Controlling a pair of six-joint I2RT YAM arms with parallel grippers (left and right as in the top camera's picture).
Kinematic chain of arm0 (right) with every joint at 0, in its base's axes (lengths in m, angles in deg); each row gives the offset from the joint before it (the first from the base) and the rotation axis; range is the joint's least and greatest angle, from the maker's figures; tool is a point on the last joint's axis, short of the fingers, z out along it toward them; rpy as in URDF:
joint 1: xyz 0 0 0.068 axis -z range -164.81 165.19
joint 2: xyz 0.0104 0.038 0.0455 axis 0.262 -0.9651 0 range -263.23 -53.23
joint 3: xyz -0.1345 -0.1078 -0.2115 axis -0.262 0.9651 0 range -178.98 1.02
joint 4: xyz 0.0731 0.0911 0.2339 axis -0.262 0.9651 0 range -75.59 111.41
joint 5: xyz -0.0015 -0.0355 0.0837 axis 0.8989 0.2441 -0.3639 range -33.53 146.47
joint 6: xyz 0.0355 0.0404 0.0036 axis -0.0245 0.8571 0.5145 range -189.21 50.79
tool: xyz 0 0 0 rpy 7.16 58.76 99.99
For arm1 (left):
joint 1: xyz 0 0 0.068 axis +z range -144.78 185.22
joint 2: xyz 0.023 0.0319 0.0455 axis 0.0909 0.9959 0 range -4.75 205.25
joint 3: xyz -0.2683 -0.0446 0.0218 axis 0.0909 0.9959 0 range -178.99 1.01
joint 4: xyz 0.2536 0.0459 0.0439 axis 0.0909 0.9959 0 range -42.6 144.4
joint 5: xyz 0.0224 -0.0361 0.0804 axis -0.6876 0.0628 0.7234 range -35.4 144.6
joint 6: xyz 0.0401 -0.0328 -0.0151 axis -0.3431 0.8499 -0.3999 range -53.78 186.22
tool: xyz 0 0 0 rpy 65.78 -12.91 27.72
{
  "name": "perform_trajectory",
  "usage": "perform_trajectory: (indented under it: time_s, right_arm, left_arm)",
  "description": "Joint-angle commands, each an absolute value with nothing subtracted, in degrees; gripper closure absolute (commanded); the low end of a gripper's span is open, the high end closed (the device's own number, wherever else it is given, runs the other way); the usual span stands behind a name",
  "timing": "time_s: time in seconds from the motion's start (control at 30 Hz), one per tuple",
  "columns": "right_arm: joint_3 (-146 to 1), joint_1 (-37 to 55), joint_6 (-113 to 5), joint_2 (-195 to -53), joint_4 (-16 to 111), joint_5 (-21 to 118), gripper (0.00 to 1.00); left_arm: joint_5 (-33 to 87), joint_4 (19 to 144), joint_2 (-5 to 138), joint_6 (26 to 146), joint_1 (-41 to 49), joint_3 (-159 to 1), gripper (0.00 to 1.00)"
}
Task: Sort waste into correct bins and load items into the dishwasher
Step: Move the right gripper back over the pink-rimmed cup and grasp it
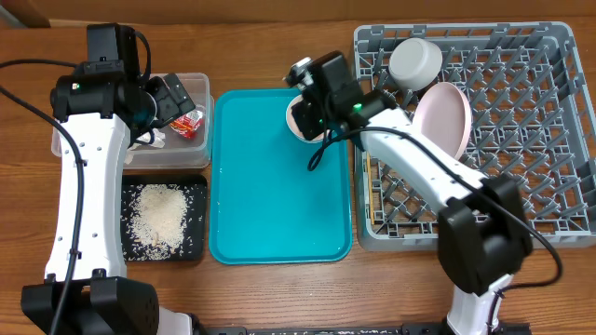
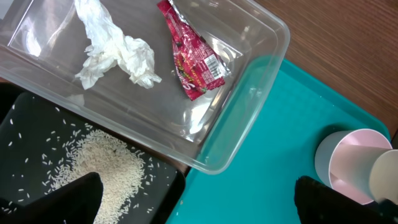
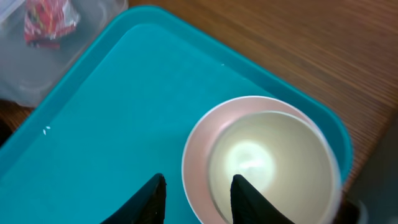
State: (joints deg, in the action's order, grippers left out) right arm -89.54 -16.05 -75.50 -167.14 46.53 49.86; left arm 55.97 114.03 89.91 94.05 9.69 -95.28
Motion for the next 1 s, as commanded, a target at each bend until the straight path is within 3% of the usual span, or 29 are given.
perform_trajectory:
  time_s: [0.0, 0.47, 0.97]
  right_arm:
    - [-89.02, -17.69, -80.65, -170.22, 44.02, 51.04, 0.63]
    - [-89.04, -17.69, -80.63, -171.18, 41.15, 54.49, 0.64]
    - [-89.04, -17.21, -80.65, -171.18, 47.16, 55.36, 0.7]
  left_arm:
    - [56.52, 114.03, 89.64, 92.81, 9.32, -95.74, 0.0]
    - [56.52, 114.03, 89.64, 92.81, 9.32, -95.74, 0.0]
    - [56.52, 114.03, 89.64, 92.81, 9.32, -95.74, 0.0]
